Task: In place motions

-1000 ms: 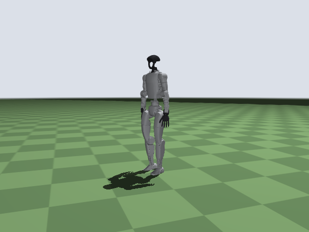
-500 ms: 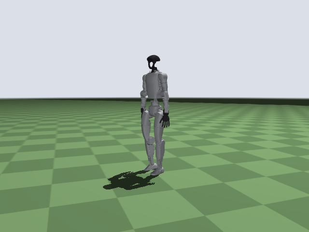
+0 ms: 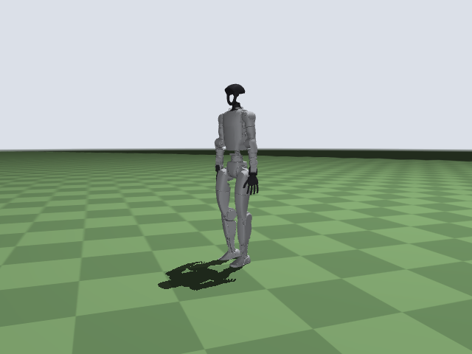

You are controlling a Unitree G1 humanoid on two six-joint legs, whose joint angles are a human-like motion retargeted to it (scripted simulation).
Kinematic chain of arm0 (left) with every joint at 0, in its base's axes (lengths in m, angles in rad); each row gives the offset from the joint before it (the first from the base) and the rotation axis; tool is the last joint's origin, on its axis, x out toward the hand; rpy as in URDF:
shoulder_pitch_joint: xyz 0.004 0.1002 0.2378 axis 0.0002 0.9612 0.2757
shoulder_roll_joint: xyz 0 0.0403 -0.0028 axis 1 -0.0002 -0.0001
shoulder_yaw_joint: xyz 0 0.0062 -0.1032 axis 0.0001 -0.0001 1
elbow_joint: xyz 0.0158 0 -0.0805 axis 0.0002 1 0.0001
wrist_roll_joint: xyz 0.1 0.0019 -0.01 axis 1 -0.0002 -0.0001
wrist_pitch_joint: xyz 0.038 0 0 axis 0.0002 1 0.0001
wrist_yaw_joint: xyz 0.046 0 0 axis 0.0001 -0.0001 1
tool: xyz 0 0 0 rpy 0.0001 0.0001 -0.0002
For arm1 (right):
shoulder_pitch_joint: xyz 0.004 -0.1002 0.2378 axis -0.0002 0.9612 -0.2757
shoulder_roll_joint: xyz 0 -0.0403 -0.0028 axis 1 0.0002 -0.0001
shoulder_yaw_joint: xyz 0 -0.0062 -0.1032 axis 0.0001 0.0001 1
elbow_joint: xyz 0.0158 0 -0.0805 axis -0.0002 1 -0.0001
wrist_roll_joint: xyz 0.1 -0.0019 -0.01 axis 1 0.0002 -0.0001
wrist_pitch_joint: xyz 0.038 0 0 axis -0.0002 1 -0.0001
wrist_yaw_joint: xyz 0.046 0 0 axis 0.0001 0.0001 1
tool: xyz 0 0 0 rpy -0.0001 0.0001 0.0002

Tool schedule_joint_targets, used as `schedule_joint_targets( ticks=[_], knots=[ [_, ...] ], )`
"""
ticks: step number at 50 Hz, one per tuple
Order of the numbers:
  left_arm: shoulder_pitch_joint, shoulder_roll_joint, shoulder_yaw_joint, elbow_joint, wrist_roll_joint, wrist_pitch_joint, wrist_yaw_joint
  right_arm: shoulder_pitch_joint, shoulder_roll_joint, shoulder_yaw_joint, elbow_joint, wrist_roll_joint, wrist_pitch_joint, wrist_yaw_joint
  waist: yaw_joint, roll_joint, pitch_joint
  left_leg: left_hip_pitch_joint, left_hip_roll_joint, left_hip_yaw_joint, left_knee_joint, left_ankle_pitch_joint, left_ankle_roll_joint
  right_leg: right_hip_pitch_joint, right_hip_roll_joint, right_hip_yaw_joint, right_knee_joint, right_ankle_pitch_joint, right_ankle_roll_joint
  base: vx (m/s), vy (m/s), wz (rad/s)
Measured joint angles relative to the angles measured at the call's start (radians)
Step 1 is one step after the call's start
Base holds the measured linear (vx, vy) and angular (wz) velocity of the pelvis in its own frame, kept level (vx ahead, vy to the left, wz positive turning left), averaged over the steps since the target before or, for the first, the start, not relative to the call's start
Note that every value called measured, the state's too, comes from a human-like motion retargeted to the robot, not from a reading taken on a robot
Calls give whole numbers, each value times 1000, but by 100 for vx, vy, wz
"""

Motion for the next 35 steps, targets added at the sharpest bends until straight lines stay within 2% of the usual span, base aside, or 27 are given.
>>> schedule_joint_targets(
  ticks=[5, 13, 29, 35],
  knots=[
    [3, 1, 1, 7, 5, 0, 6, 0, -1, 1, 1, -2, 1, -1, 0, -1, 0, -1, -1, -4, 0, 1, 0, 1, -1, -4, 0, 0, -1, 0, 0, 0],
    [6, -1, -5, 3, 4, -50, 51, -1, 4, 6, -2, -3, -3, -1, -24, -3, 0, -6, -9, -33, 3, 6, 1, 5, -4, -34, -4, 2, -4, 0, 1, 18],
    [1, -7, -17, -9, 4, -78, 120, 0, 3, 9, -1, -6, -5, -2, -28, -2, -2, -11, -15, -52, 5, 11, 1, 9, -10, -55, -6, 0, -6, 0, 0, 1],
    [2, -6, -12, 3, -2, -71, 100, 1, 3, 8, 1, -5, -4, -3, -29, 1, -6, -13, -16, -53, 5, 10, 2, 8, -11, -56, -7, 0, -7, 0, 0, 0]
  ],
)
